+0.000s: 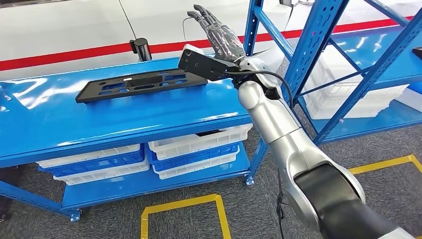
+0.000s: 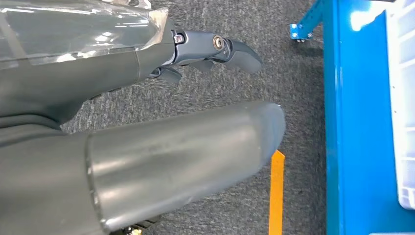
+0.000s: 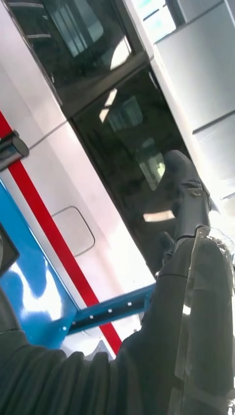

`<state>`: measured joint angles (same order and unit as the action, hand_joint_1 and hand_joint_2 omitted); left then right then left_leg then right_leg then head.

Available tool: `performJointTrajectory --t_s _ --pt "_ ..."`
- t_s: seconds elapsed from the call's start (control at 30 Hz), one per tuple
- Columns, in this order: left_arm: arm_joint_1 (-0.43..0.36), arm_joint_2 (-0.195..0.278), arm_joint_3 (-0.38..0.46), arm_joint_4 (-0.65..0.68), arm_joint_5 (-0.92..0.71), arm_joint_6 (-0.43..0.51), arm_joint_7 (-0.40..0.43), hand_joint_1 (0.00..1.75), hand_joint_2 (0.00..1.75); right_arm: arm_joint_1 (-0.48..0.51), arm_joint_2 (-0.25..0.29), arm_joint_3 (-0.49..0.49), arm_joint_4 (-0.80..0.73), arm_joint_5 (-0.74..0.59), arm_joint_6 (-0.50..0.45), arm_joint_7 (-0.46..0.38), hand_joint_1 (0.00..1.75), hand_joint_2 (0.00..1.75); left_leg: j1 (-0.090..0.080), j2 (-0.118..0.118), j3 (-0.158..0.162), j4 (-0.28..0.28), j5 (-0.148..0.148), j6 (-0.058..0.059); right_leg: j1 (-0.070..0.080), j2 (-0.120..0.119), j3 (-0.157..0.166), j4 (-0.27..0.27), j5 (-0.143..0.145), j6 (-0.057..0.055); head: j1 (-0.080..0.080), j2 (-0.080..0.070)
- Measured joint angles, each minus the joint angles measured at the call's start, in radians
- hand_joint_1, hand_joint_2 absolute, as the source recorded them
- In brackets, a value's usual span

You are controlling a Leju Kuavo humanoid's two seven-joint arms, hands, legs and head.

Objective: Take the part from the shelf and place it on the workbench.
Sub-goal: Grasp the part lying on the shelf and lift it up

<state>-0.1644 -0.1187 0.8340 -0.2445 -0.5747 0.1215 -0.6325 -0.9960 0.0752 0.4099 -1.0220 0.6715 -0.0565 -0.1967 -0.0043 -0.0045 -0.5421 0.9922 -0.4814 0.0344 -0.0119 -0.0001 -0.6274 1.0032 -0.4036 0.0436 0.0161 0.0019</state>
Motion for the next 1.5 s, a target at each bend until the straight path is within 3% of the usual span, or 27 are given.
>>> performJointTrajectory --t_s 0.1,0.17,0.27,0.3,0.33,0.37,0.43,0.47,0.53,0.63,0.7,0.8,0.83,0.87,0.93,1.0,1.07,1.13,1.2,1.27,1.33,1.37,1.4,1.43,1.5 --pt "-0.001 0.000 0.003 0.000 0.006 -0.002 0.000 0.00 0.00 -0.003 0.000 0.001 0.001 -0.002 -0.002 -0.002 0.00 1.75 0.004 0.002 0.005 0.003 -0.014 -0.017 -0.001 0.004 0.011 -0.005 -0.011 -0.023 -0.001 0.000" --pt "-0.003 0.000 0.007 -0.001 0.009 -0.003 -0.001 0.00 0.00 -0.008 0.003 0.002 0.003 -0.005 -0.004 -0.003 0.00 1.75 0.008 0.002 -0.016 0.048 -0.037 -0.030 -0.009 0.006 0.024 -0.010 -0.019 -0.038 -0.003 0.000" --pt "-0.003 0.000 0.009 0.000 0.009 -0.004 -0.002 0.00 0.00 -0.012 0.008 0.003 0.008 -0.006 -0.007 -0.004 0.00 1.75 0.018 0.002 -0.135 0.238 -0.096 -0.045 -0.011 0.007 0.043 -0.011 -0.037 -0.050 -0.005 0.000" --pt "-0.002 0.000 0.009 0.000 0.008 -0.004 -0.002 0.00 0.00 -0.009 0.009 0.004 0.011 -0.006 -0.009 -0.004 0.00 1.75 0.021 0.002 -0.172 0.282 -0.096 -0.049 -0.011 0.008 0.052 -0.011 -0.045 -0.049 -0.005 0.000" --pt "0.000 0.000 0.009 0.000 0.008 -0.005 -0.002 0.00 0.00 -0.006 0.009 0.005 0.014 -0.006 -0.011 -0.004 0.00 1.75 0.024 0.002 -0.191 0.288 -0.075 -0.051 -0.012 0.008 0.062 -0.011 -0.053 -0.047 -0.005 0.000" --pt "0.000 0.000 0.009 0.000 0.007 -0.005 -0.002 0.00 0.00 -0.003 0.009 0.005 0.016 -0.005 -0.014 -0.004 0.00 1.75 0.027 0.002 -0.189 0.253 -0.034 -0.052 -0.014 0.009 0.074 -0.011 -0.062 -0.043 -0.005 0.000" --pt "0.000 -0.001 0.009 0.000 0.006 -0.005 -0.002 0.00 0.00 -0.002 0.009 0.006 0.018 -0.004 -0.018 -0.004 0.00 1.75 0.029 0.003 -0.144 0.118 0.060 -0.053 -0.016 0.011 0.098 -0.011 -0.082 -0.033 -0.004 0.000" --pt "-0.002 -0.001 0.009 0.000 0.006 -0.005 -0.001 0.00 0.00 -0.003 0.009 0.007 0.019 -0.003 -0.020 -0.004 0.00 1.75 0.027 0.003 -0.117 0.060 0.082 -0.050 -0.016 0.011 0.107 -0.012 -0.091 -0.025 -0.005 0.000" --pt "-0.005 -0.002 0.009 0.000 0.006 -0.006 0.001 0.00 0.00 -0.004 0.010 0.007 0.019 -0.002 -0.023 -0.004 0.00 1.75 0.019 0.003 -0.091 0.016 0.078 -0.039 -0.011 0.012 0.116 -0.015 -0.099 -0.010 -0.006 0.000" --pt "-0.006 -0.003 0.009 0.000 0.007 -0.007 0.001 0.00 0.00 -0.002 0.009 0.009 0.019 0.000 -0.026 -0.003 0.00 1.75 0.015 0.004 -0.073 0.006 0.066 -0.011 -0.008 0.010 0.116 0.004 -0.103 0.004 -0.005 0.000" --pt "-0.007 -0.003 0.009 0.000 0.007 -0.007 0.001 0.00 0.00 -0.002 0.009 0.009 0.019 0.000 -0.027 -0.003 0.00 1.75 0.015 0.002 -0.058 0.002 0.060 0.003 -0.009 0.008 0.068 0.087 -0.124 0.003 -0.005 0.000" --pt "-0.007 -0.003 0.010 0.000 0.007 -0.008 0.001 0.00 0.00 0.005 0.008 0.010 0.021 0.000 -0.027 -0.003 0.00 1.75 0.011 -0.001 -0.042 0.002 0.042 0.014 -0.006 0.007 -0.068 0.278 -0.175 -0.003 -0.005 0.000" --pt "-0.006 -0.004 0.010 0.000 0.007 -0.009 0.001 0.00 0.00 0.008 0.007 0.010 0.022 0.000 -0.027 -0.003 0.00 1.75 0.008 -0.003 -0.034 0.002 0.035 0.015 -0.004 0.007 -0.094 0.293 -0.174 -0.001 -0.004 0.000" --pt "-0.005 -0.005 0.010 0.000 0.007 -0.010 0.001 0.00 0.00 0.010 0.005 0.010 0.023 0.000 -0.027 -0.003 0.00 1.75 0.005 -0.005 -0.023 0.002 0.028 0.015 0.000 0.007 -0.100 0.267 -0.153 0.002 -0.005 0.000" --pt "-0.005 -0.007 0.010 0.000 0.008 -0.011 0.001 0.00 0.00 0.011 0.003 0.010 0.024 0.000 -0.027 -0.003 0.00 1.75 0.000 -0.008 0.000 0.002 0.010 0.014 0.006 0.006 -0.064 0.128 -0.067 0.007 -0.004 0.000" --pt "-0.006 -0.008 0.010 0.001 0.008 -0.011 0.001 0.00 0.00 0.009 0.003 0.011 0.025 0.000 -0.027 -0.003 0.00 1.75 -0.005 -0.009 0.018 0.002 -0.008 0.007 0.012 0.003 -0.026 0.017 -0.008 -0.009 -0.005 0.000" --pt "-0.008 -0.008 0.010 0.001 0.008 -0.010 0.000 0.00 0.00 0.008 0.003 0.013 0.026 0.001 -0.028 -0.003 0.00 1.75 -0.006 -0.009 0.026 0.005 -0.016 -0.001 0.015 0.001 -0.014 -0.004 0.004 -0.033 -0.006 0.000" --pt "-0.008 -0.007 0.010 0.000 0.008 -0.009 0.000 0.00 0.00 0.005 0.004 0.014 0.026 0.002 -0.029 -0.002 0.00 1.75 -0.004 -0.007 0.021 0.023 -0.020 -0.010 0.007 0.003 0.000 -0.010 0.012 -0.043 -0.006 0.000" --pt "-0.009 -0.006 0.010 0.000 0.008 -0.007 0.000 0.00 0.00 -0.001 0.007 0.015 0.026 0.002 -0.029 -0.002 0.00 1.75 0.001 -0.004 -0.022 0.098 -0.039 -0.021 0.000 0.003 0.011 -0.014 0.010 -0.051 -0.006 0.000" --pt "-0.010 -0.007 0.010 0.000 0.008 -0.005 0.000 0.00 0.00 -0.002 0.011 0.017 0.027 0.002 -0.030 -0.003 0.00 1.75 0.009 -0.002 -0.102 0.222 -0.082 -0.034 -0.001 0.004 0.015 -0.014 0.005 -0.057 -0.007 0.000" --pt "-0.008 -0.007 0.010 0.000 0.008 -0.003 0.000 0.00 0.00 0.001 0.012 0.018 0.030 0.002 -0.030 -0.003 0.00 1.75 0.017 0.000 -0.168 0.287 -0.103 -0.045 -0.001 0.006 0.018 -0.014 0.000 -0.059 -0.007 0.000" --pt "-0.007 -0.006 0.010 0.000 0.008 -0.001 0.000 0.00 0.00 0.001 0.012 0.018 0.031 0.002 -0.030 -0.003 0.00 1.75 0.020 0.001 -0.177 0.270 -0.084 -0.049 -0.001 0.007 0.021 -0.014 -0.003 -0.058 -0.007 0.000" --pt "-0.007 -0.005 0.010 0.000 0.008 0.002 0.000 0.00 0.00 0.002 0.013 0.018 0.031 0.002 -0.030 -0.003 0.00 1.75 0.024 0.002 -0.168 0.222 -0.045 -0.050 -0.002 0.008 0.025 -0.014 -0.006 -0.056 -0.007 0.000" --pt "-0.007 -0.004 0.010 0.000 0.009 0.005 0.000 0.00 0.00 0.002 0.014 0.018 0.031 0.001 -0.030 -0.003 0.00 1.75 0.026 0.002 -0.143 0.150 0.005 -0.050 -0.002 0.009 0.029 -0.014 -0.010 -0.053 -0.007 0.000" --pt "-0.008 -0.002 0.010 0.000 0.008 0.012 0.001 0.00 0.00 0.000 0.016 0.018 0.031 0.000 -0.030 -0.003 0.00 1.75 0.025 0.003 -0.100 0.037 0.052 -0.045 0.000 0.010 0.035 -0.013 -0.016 -0.044 -0.006 0.000"
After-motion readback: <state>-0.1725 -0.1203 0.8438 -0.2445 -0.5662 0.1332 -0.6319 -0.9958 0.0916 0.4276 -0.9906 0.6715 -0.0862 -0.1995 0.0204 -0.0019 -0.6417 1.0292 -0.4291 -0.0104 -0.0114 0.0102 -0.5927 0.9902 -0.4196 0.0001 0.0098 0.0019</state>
